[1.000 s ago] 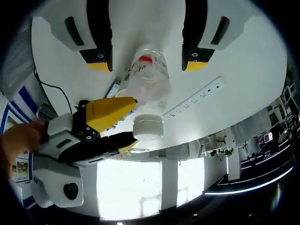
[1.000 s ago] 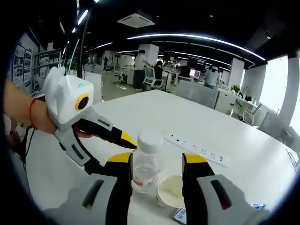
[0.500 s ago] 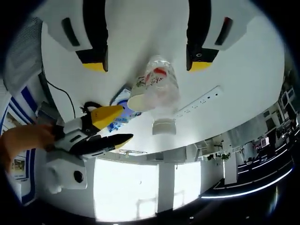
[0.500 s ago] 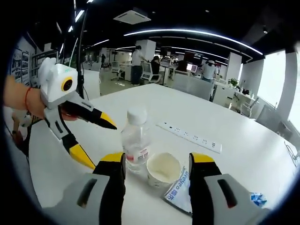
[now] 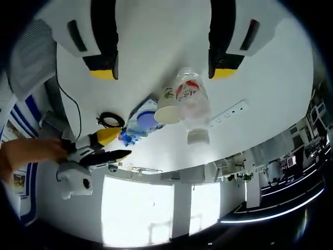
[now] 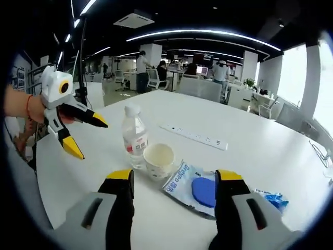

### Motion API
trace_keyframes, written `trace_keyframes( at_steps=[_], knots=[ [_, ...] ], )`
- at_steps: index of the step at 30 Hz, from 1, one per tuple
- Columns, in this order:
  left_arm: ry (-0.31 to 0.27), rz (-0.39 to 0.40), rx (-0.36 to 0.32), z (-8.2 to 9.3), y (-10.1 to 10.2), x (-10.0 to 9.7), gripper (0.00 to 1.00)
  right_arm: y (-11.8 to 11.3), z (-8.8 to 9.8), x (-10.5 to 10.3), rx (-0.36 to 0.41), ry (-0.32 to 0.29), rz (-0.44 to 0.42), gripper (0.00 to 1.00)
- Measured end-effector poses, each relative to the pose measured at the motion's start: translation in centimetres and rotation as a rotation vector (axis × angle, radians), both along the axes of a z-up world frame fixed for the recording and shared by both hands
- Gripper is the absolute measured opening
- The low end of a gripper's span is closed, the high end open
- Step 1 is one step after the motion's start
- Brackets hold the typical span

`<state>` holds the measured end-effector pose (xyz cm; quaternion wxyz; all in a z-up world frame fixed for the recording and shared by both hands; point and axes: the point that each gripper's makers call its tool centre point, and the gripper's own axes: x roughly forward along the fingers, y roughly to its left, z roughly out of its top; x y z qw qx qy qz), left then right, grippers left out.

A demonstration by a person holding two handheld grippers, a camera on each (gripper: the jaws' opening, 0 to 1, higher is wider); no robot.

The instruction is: Arrange the tabletop items into an orderly group along one side of the table until the central work area is clear of visible clutter.

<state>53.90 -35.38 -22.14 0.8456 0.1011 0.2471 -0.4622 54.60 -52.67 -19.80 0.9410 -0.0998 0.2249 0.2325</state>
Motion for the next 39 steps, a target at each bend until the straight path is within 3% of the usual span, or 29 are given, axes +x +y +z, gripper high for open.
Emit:
trace_keyframes(
  at_steps=[14,24,33,39],
  knots=[
    [0.012,0.016,-0.001,0.9,-1.2,-3.2,0.75,-10.2,0.0,-5.1,-0.009,0.029,-0.102,0.70],
    [0.029,0.033,-0.043,2.0,-3.0,-5.9,0.86,-14.4,0.7,-8.5,0.000,0.034,-0.118,0.75],
    [0.045,0.031,-0.051,2.1,-4.3,-8.6,0.98,-17.8,0.7,-12.0,0.013,0.052,-0.124,0.81],
    [0.066,0.032,-0.038,1.5,-4.8,-10.0,1.00,-19.8,-0.2,-14.4,0.016,0.082,-0.131,0.83]
  ],
)
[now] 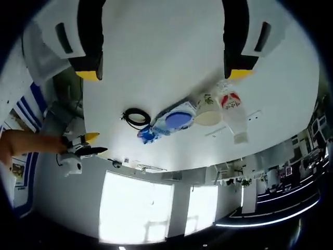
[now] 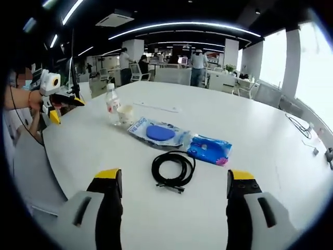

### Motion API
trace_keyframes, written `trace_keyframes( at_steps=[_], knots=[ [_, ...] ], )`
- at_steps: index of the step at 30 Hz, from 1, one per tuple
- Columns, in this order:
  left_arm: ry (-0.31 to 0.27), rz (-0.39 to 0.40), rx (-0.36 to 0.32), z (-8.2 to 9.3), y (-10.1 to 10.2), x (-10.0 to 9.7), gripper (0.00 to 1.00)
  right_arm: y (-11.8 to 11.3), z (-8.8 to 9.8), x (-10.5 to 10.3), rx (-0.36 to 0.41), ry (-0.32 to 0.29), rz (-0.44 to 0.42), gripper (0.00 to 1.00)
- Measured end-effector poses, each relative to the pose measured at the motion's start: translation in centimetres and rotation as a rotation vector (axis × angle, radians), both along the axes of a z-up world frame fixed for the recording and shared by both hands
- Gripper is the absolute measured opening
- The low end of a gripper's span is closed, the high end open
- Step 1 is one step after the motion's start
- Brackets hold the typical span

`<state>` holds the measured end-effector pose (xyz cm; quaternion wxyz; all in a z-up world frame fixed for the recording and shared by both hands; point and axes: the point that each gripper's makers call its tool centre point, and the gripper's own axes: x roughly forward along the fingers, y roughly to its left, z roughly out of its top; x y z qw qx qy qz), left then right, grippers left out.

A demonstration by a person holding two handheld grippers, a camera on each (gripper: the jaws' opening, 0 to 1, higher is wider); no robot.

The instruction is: Arrange the tabletop items into an orderly group along one side of the table until the central work area is clear of visible clutter.

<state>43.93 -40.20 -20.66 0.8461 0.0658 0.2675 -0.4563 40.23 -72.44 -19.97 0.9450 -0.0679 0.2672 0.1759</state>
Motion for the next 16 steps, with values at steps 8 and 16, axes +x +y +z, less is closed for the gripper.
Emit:
trace_keyframes(
  at_steps=[8,16],
  knots=[
    [0.019,0.007,0.010,-0.5,-0.7,-1.2,1.00,-1.4,-1.3,-2.1,0.009,0.043,-0.003,0.87],
    [0.029,0.021,0.015,-0.8,-0.4,-2.0,1.00,-1.8,-2.0,-3.1,0.003,0.071,-0.010,0.87]
  ],
)
